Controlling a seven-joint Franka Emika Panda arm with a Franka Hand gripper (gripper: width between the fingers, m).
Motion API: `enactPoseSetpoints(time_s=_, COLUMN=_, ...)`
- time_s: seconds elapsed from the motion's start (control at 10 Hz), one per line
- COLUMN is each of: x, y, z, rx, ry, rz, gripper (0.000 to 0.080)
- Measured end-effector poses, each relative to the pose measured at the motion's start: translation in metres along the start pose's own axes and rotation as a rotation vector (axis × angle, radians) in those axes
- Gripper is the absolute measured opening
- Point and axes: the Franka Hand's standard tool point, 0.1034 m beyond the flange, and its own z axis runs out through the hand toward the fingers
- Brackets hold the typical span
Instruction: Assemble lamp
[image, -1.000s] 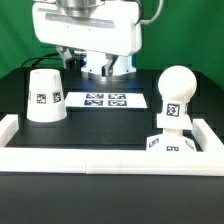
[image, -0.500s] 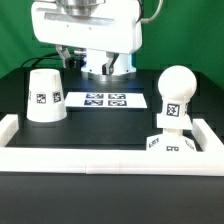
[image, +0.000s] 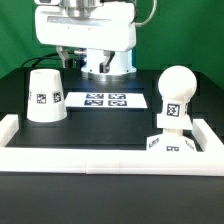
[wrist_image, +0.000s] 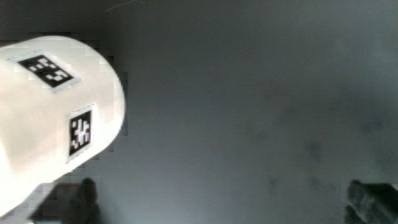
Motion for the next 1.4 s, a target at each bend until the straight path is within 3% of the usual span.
enactPoseSetpoints(time_s=0.3, x=-0.001, y=0.000, z=0.001, rx=-0.001, ry=-0.002, rz=-0.015, gripper=0.0698)
enactPoseSetpoints(time_s=0.8, x=-0.012, y=0.047, z=0.003, rx=0.014, ry=-0.012, rz=-0.139, gripper=0.0698)
enactPoseSetpoints(time_s=1.4, x=-0.010, y=0.062, z=0.020, rx=-0.014, ry=-0.019, rz=-0.168, gripper=0.0698)
